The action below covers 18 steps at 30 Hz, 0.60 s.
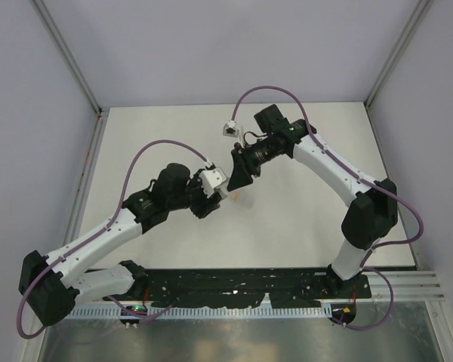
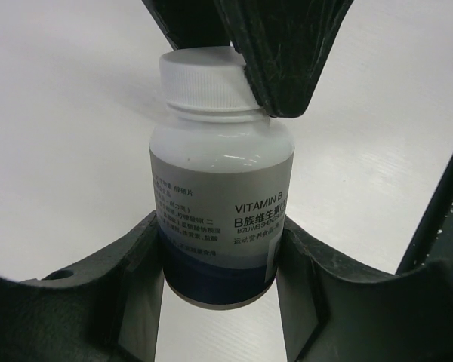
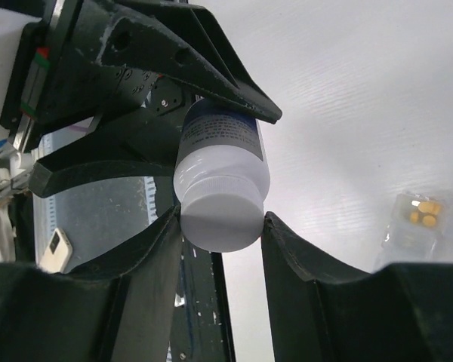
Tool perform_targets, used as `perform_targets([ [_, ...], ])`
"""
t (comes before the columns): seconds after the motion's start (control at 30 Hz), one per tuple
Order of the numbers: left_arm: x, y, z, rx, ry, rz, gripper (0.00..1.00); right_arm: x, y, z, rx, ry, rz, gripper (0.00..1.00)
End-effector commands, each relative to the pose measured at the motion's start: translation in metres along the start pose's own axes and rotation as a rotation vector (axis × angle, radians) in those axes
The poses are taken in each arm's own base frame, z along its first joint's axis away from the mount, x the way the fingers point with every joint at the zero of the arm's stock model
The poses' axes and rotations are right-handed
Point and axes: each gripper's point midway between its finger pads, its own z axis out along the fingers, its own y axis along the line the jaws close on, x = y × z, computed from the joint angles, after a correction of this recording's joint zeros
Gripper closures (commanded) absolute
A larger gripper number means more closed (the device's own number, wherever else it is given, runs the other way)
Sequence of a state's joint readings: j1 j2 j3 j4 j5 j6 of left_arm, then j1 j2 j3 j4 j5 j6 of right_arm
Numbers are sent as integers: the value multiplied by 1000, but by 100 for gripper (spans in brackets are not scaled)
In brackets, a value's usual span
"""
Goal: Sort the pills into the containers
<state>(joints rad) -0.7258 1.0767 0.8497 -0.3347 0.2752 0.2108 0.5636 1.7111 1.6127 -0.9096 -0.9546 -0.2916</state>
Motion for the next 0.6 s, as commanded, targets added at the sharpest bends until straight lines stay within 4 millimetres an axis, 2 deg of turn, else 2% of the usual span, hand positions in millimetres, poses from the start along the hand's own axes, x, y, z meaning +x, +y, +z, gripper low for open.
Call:
perform_targets([
  [0.0, -35, 20, -5, -149, -110, 112, 100, -19, -5, 1, -32, -52, 41, 70],
  [0.23, -35, 25, -4, -219, -93, 174, 100, -20, -19, 6, -61, -59, 157, 66],
  [0.27, -34, 31, -5, -252, -84, 179, 100, -20, -21, 6, -63, -61, 173, 65],
  [0.4, -33, 34, -4, -271, -70, 182, 100, -22, -20, 2, -69, -77, 181, 48],
  [0.47, -33, 34, -2, -269, -69, 181, 100, -23, -16, 0, -69, -83, 168, 36],
  [0.57, -31, 34, -1, -269, -61, 182, 100, -24, -12, -5, -60, -93, 138, 27],
])
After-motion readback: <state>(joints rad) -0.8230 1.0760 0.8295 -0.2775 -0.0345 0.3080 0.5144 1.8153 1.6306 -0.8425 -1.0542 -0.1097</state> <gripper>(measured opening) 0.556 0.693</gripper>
